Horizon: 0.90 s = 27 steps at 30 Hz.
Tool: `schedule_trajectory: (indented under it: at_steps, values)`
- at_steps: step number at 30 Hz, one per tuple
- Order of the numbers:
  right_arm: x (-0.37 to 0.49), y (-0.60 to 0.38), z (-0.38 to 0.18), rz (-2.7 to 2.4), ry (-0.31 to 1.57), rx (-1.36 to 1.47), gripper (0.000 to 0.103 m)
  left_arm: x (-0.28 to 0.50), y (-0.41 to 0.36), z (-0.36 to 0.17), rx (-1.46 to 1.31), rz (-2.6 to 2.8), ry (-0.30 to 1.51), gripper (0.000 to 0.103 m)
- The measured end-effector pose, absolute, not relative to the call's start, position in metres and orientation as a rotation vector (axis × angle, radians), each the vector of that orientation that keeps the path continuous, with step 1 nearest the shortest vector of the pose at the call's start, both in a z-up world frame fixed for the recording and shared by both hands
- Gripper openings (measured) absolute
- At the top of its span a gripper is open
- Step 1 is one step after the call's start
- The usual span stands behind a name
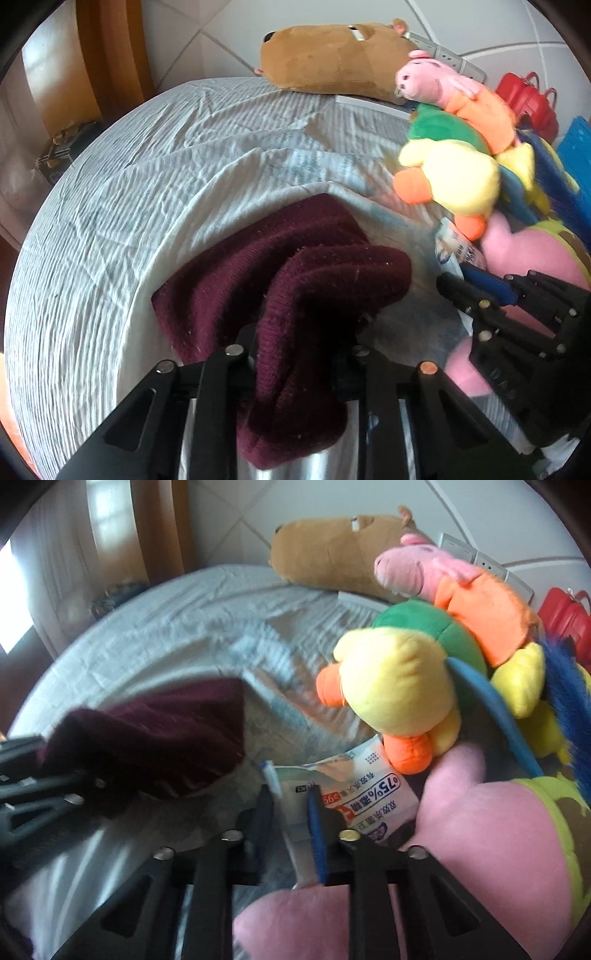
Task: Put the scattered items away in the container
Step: 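Lower the right tool onto the alcohol wipes packet while the left tool holds the hat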
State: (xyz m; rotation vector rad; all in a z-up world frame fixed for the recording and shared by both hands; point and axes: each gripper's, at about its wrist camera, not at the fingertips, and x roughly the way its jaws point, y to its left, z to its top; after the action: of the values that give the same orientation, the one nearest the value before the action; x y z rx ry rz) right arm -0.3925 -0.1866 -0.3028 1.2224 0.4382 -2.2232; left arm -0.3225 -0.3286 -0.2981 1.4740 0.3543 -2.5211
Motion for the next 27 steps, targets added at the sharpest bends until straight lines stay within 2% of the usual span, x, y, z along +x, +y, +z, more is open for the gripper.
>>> schedule_trajectory:
  at_steps: [4, 9, 12, 14, 16, 20, 23, 25, 27]
  values:
    - [-0.385, -0.173, -0.285, -2.219, 0.385, 1.224, 0.014, -0.310, -0.319, -0.281, 1.454, -2.546, 0.342, 0.019]
    - [-0.363, -0.153, -0.251, -2.134, 0.183, 1.184, 0.012, -0.283, -0.315, -0.253, 1.406, -2.570, 0.341, 0.019]
    - [-0.351, -0.152, -0.244, -2.084, 0.162, 1.177, 0.012, -0.268, -0.310, -0.243, 1.399, -2.586, 0.344, 0.019]
    - [-0.349, -0.153, -0.251, -2.119, 0.221, 1.201, 0.015, -0.261, -0.309, -0.245, 1.407, -2.569, 0.336, 0.019]
    - [-0.351, -0.151, -0.257, -2.151, 0.244, 1.222, 0.029, -0.259, -0.310, -0.253, 1.427, -2.538, 0.349, 0.019]
    - [-0.357, -0.154, -0.264, -2.165, 0.263, 1.236, 0.045, -0.261, -0.309, -0.257, 1.418, -2.520, 0.330, 0.019]
    - [-0.365, -0.159, -0.271, -2.166, 0.271, 1.256, 0.061, -0.268, -0.311, -0.257, 1.393, -2.520, 0.313, 0.019]
    - [-0.371, -0.166, -0.278, -2.176, 0.307, 1.270, 0.079, -0.278, -0.315, -0.260, 1.392, -2.519, 0.320, 0.019]
    - [-0.375, -0.172, -0.288, -2.191, 0.373, 1.278, 0.086, -0.290, -0.319, -0.266, 1.402, -2.519, 0.332, 0.019]
